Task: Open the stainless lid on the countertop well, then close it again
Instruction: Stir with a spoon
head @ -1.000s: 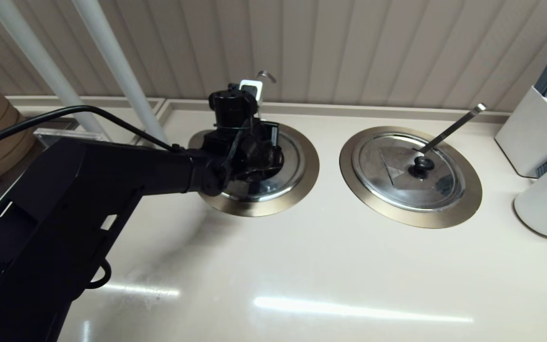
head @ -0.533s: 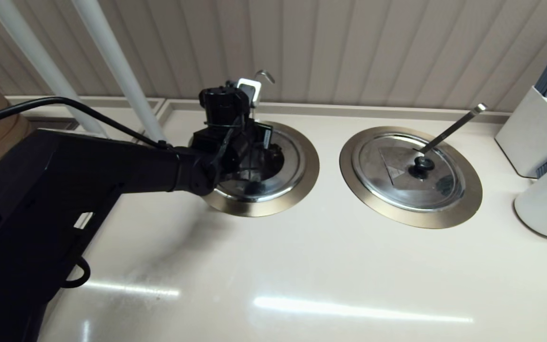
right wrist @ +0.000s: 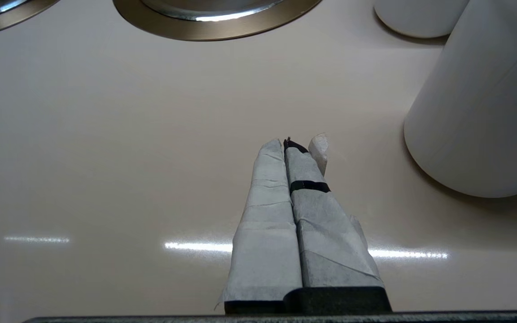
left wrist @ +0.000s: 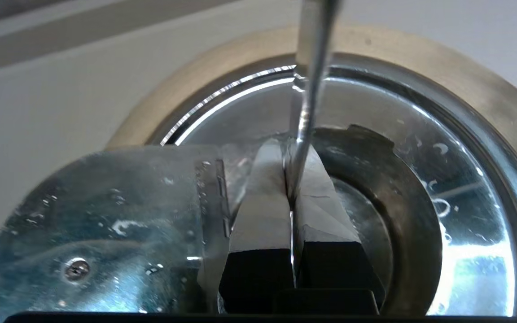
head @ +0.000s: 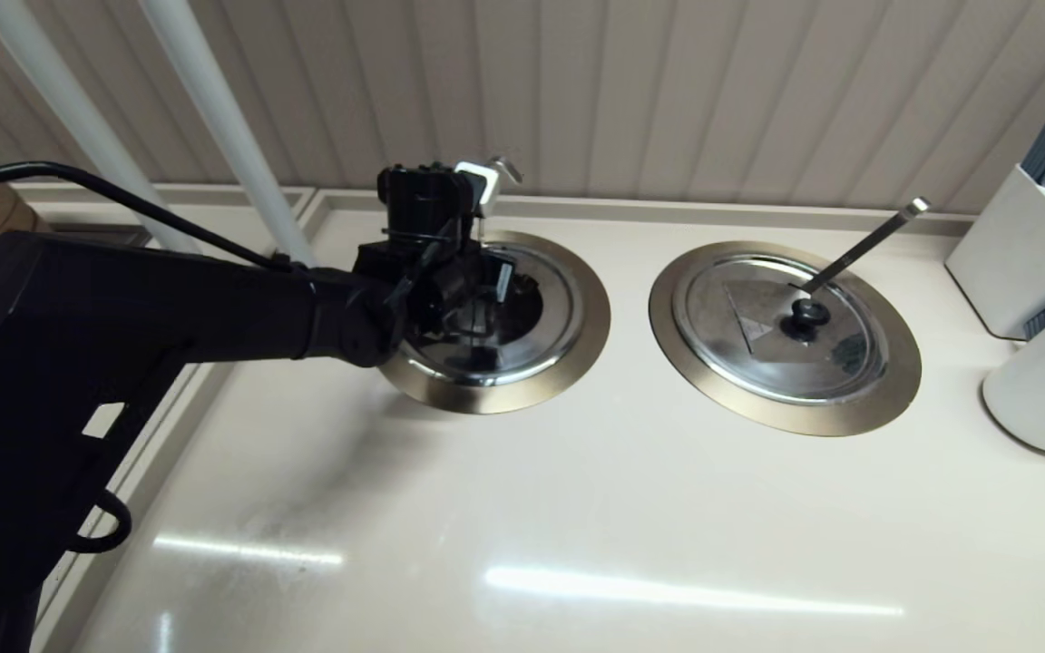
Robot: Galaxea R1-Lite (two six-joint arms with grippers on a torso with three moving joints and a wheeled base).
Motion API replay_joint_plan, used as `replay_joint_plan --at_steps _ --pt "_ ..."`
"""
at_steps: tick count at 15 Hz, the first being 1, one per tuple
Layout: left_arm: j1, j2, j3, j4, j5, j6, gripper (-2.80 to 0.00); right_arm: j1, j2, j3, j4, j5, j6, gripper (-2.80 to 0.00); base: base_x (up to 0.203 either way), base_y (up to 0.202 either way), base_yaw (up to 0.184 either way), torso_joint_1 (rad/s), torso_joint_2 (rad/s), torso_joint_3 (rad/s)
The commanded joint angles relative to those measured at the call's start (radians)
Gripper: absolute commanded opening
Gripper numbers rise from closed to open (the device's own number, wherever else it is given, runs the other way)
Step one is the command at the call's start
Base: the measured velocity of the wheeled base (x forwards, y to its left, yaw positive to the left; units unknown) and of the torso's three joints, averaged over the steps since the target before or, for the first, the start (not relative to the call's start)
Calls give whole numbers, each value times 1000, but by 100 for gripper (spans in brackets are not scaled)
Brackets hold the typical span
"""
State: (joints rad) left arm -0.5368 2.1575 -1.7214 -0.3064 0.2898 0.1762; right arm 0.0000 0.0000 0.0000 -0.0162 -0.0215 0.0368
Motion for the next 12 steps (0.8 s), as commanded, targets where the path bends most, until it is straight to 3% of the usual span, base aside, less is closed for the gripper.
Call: replay_joint_plan --at_steps 1,5,12 --pt "-6 -13 -8 38 -48 -43 -280 0 0 5 -1 0 0 -280 0 0 0 0 0 0" --pt "-30 46 -50 71 -102 -123 -280 0 0 5 -1 0 0 -280 0 0 0 0 0 0" --pt "-32 186 -241 67 -80 -124 -280 0 0 5 -1 0 0 -280 0 0 0 0 0 0"
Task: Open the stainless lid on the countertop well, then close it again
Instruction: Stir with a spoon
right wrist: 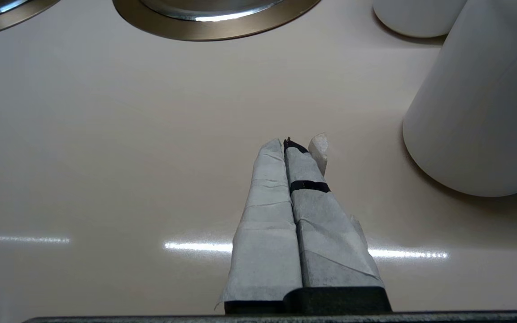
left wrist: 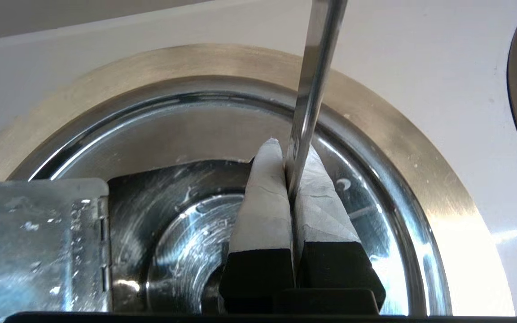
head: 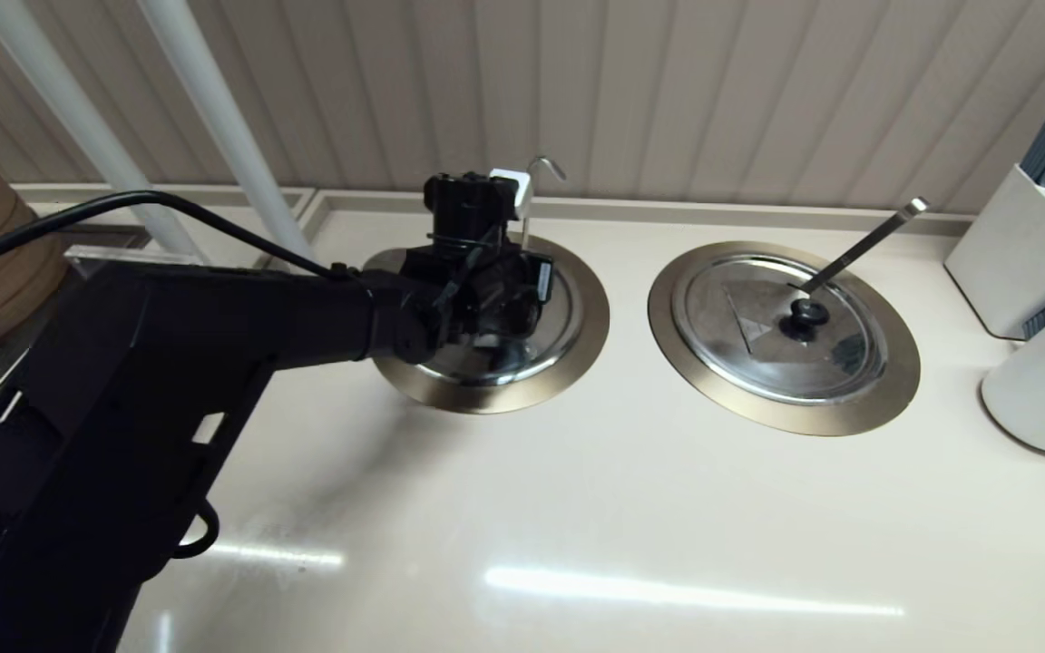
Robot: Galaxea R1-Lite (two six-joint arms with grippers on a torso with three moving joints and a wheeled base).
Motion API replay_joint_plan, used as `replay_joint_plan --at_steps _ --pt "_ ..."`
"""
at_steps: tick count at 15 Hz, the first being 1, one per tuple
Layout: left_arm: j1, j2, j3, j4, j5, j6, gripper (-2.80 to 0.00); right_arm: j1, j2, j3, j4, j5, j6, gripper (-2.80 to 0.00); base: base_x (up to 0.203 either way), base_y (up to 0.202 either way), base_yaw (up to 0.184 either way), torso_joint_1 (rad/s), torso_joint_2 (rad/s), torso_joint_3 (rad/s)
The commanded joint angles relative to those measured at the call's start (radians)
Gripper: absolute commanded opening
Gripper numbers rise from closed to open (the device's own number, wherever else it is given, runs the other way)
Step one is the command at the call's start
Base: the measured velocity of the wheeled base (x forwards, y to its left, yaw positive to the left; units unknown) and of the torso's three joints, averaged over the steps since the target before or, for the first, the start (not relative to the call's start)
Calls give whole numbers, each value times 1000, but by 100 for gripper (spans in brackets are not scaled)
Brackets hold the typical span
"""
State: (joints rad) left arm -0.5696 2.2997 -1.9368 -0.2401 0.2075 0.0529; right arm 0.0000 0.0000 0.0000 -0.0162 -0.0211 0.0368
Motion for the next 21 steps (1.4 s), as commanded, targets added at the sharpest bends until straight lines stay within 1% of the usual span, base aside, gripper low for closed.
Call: replay_joint_plan --at_steps 1,3,6,7,14,15,21 --pt "-1 52 -36 0 -5 8 -280 0 0 5 -1 0 -1 -280 0 0 0 0 0 0" --pt "-1 58 -35 -23 -2 9 -280 0 0 5 -1 0 0 -280 0 0 0 0 0 0" --pt "2 91 -35 -138 8 8 -280 0 0 5 -1 0 0 -280 0 0 0 0 0 0" --pt "2 96 -36 -154 9 12 -280 0 0 5 -1 0 0 -280 0 0 0 0 0 0" --pt "0 95 -34 -162 9 10 -280 0 0 5 -1 0 -2 -280 0 0 0 0 0 0" --pt "0 95 -34 -162 9 10 0 0 0 5 -1 0 0 -280 0 0 0 0 0 0" --pt "0 83 -34 -162 7 4 0 0 0 5 -1 0 0 -280 0 0 0 0 0 0"
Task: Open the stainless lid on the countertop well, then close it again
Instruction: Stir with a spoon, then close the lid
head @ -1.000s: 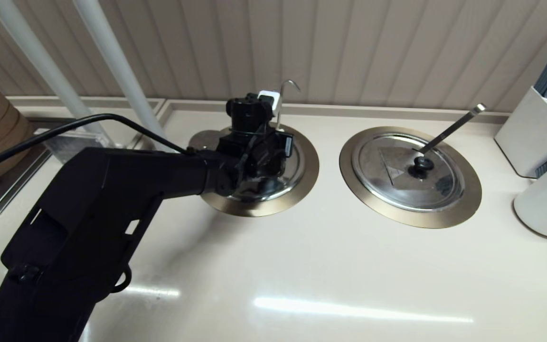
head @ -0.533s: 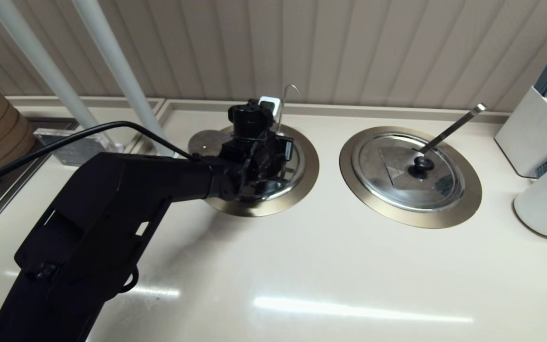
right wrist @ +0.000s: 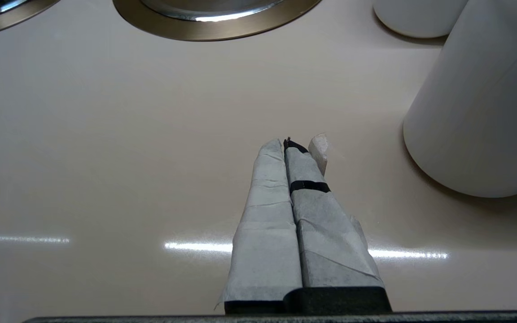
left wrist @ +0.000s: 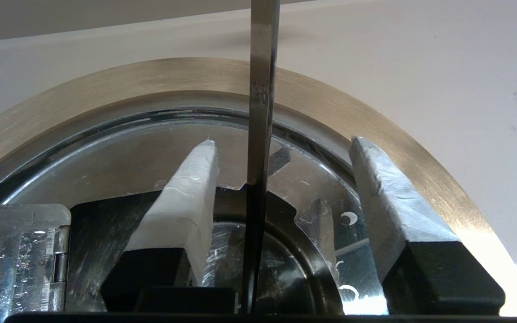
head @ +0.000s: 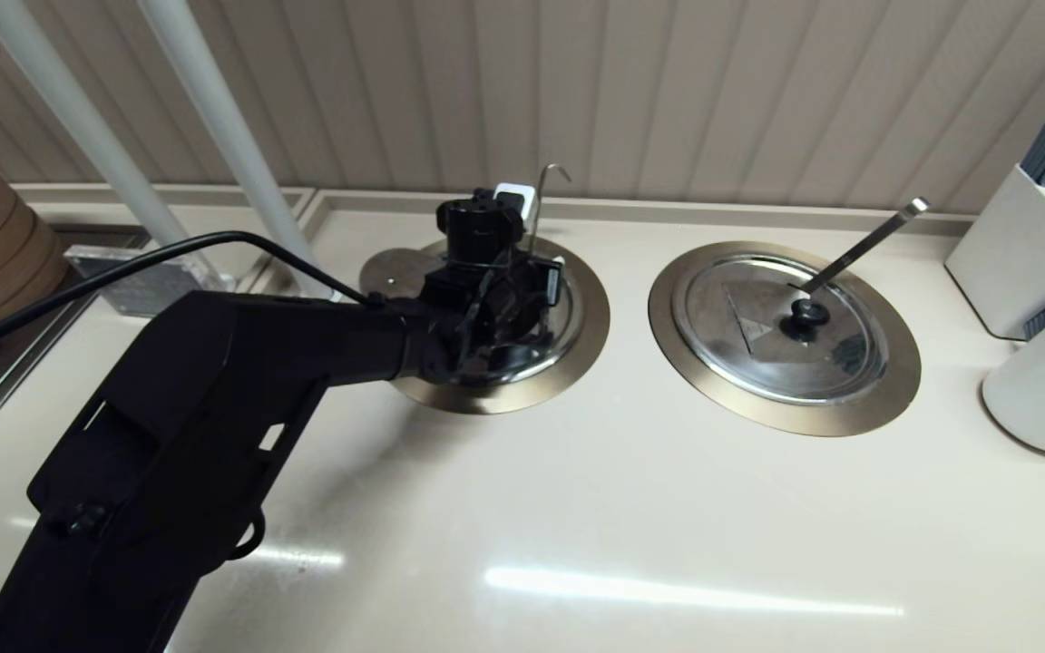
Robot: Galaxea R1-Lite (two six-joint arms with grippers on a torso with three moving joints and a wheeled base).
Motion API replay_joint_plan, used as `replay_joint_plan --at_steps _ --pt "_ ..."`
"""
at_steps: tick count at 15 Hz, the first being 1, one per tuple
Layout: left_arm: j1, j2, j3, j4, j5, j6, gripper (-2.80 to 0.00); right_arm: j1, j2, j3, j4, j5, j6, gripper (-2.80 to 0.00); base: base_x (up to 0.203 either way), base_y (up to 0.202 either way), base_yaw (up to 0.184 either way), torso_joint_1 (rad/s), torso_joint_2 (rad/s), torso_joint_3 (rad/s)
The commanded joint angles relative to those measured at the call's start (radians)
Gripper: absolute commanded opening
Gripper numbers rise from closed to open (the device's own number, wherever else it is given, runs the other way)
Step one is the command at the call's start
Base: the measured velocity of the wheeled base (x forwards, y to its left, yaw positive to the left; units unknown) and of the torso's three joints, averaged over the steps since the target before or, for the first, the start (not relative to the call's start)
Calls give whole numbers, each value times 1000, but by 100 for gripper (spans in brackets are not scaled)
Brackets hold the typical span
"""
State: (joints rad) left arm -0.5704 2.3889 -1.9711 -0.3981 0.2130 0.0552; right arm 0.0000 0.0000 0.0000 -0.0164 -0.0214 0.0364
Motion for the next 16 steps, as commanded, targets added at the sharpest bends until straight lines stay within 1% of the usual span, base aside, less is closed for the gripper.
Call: replay_joint_plan --at_steps 1,3,5,8,10,13,15,16 --pt "0 -9 0 -4 3 -4 0 0 0 5 0 0 0 -280 0 0 0 0 0 0" --pt "-3 -13 9 -4 2 -23 0 0 0 5 0 0 0 -280 0 0 0 0 0 0" --pt "-6 -16 17 -2 5 -28 0 0 0 5 0 0 0 -280 0 0 0 0 0 0" --pt "-7 -67 107 2 3 -63 0 0 0 5 0 0 0 -280 0 0 0 0 0 0" --pt "-7 -73 125 3 7 -69 0 0 0 5 0 0 0 -280 0 0 0 0 0 0" --pt "-6 -106 180 -2 26 -73 0 0 0 5 0 0 0 -280 0 0 0 0 0 0" --pt "-6 -147 223 0 30 -92 0 0 0 5 0 0 -1 -280 0 0 0 0 0 0" --pt "-6 -166 245 -3 51 -95 0 0 0 5 0 0 0 -280 0 0 0 0 0 0"
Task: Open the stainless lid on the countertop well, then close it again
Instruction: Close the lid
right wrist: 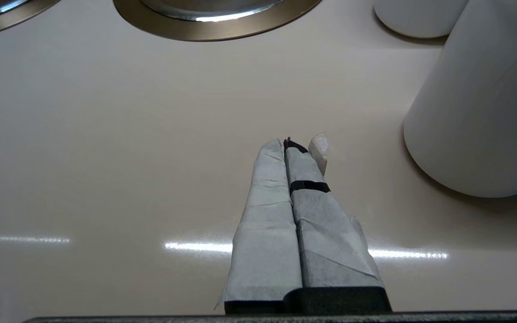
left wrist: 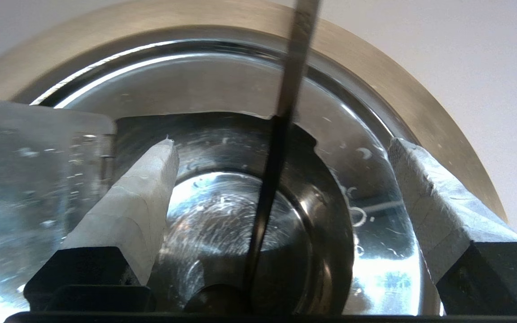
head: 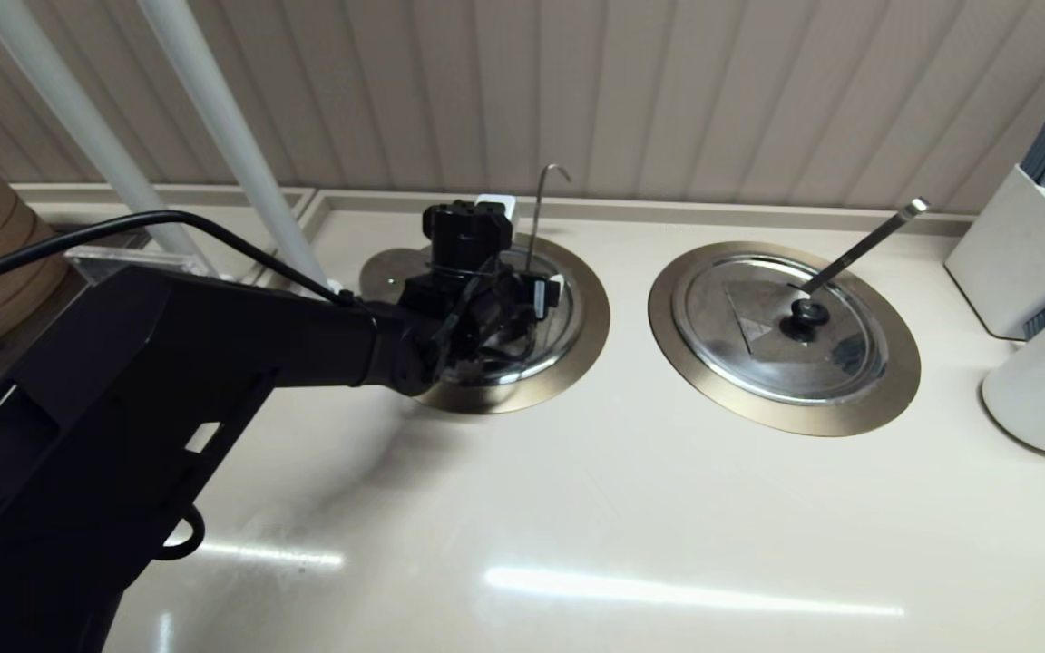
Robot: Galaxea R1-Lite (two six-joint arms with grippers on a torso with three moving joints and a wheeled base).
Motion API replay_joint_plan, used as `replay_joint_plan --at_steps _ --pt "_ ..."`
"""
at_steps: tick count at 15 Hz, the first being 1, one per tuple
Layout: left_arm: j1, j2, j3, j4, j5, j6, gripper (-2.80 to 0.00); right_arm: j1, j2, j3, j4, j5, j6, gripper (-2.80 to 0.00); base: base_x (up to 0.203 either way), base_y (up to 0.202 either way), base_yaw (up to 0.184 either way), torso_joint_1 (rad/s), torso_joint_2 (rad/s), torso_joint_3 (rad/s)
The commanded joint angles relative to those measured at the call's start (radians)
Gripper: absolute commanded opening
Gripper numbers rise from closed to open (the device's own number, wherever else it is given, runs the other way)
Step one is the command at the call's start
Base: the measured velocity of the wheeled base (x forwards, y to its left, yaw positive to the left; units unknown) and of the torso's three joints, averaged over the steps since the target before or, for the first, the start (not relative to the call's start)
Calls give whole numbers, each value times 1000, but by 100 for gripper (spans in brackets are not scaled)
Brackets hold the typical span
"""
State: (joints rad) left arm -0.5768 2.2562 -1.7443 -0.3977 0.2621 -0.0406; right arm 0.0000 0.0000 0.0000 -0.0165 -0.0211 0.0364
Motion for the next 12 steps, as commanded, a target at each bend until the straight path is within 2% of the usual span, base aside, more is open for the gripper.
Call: replay_joint_plan --at_steps 1,3,5,7,10,12 --pt "0 -49 23 -3 42 -9 0 0 0 5 0 0 0 -280 0 0 0 0 0 0" --pt "2 -88 42 -1 83 -42 0 0 0 5 0 0 0 -280 0 0 0 0 0 0" --pt "13 -143 105 -2 91 -67 0 0 0 5 0 0 0 -280 0 0 0 0 0 0" --pt "24 -211 172 -3 138 -110 0 0 0 5 0 0 0 -280 0 0 0 0 0 0" --pt "60 -338 284 -2 165 -165 0 0 0 5 1 0 0 -280 0 0 0 0 0 0" --pt "87 -396 306 16 174 -254 0 0 0 5 0 0 0 -280 0 0 0 0 0 0"
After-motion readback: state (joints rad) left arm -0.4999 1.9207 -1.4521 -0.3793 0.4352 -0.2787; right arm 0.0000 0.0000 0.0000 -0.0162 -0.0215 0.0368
